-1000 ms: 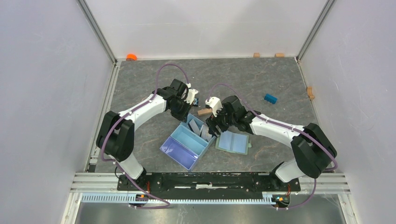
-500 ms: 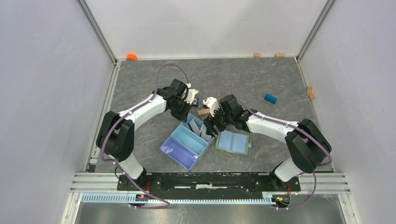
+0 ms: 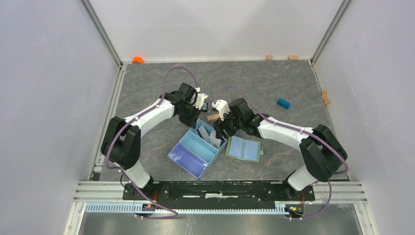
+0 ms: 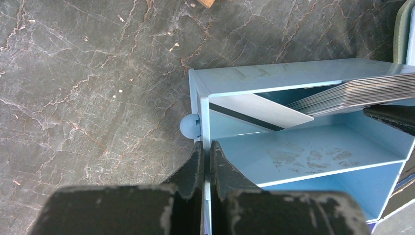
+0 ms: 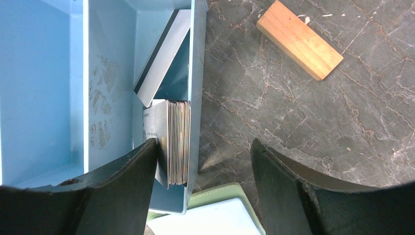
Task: Put the credit cards into the card holder
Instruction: Pick up the credit card from the storage box.
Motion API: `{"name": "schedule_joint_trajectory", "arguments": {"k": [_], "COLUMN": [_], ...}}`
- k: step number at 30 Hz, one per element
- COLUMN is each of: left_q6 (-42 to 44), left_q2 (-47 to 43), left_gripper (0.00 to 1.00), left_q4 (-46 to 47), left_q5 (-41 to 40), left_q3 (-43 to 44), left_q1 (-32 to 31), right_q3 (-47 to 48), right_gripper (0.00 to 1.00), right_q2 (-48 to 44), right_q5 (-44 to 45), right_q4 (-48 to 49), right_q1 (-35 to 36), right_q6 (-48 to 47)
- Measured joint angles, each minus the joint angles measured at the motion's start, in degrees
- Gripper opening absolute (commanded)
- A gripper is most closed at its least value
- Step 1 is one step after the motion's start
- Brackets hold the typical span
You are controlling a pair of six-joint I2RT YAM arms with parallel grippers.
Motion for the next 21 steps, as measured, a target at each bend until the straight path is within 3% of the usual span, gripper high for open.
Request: {"name": "schedule_joint_trajectory", "arguments": {"k": [17,21], "left_q6": [-0.04,-0.04], "left_q2": [0.0,0.0], "left_gripper": [0.02,0.02], "left_q4": [0.0,0.0], "left_q5": [0.0,-0.11], "left_q3": [0.0,0.0], "left_q1": [-0.07,-0.11], "right_q3": [0.15,0.15], "right_gripper": [0.47,0.34], "right_q2": [-2.89,-3.54], "right_q5": [-0.13,0.04], "right_q4": [-0.55,-0.26], "right_q1": [0.11,0.11], "right_q6": [0.15,0.2]}}
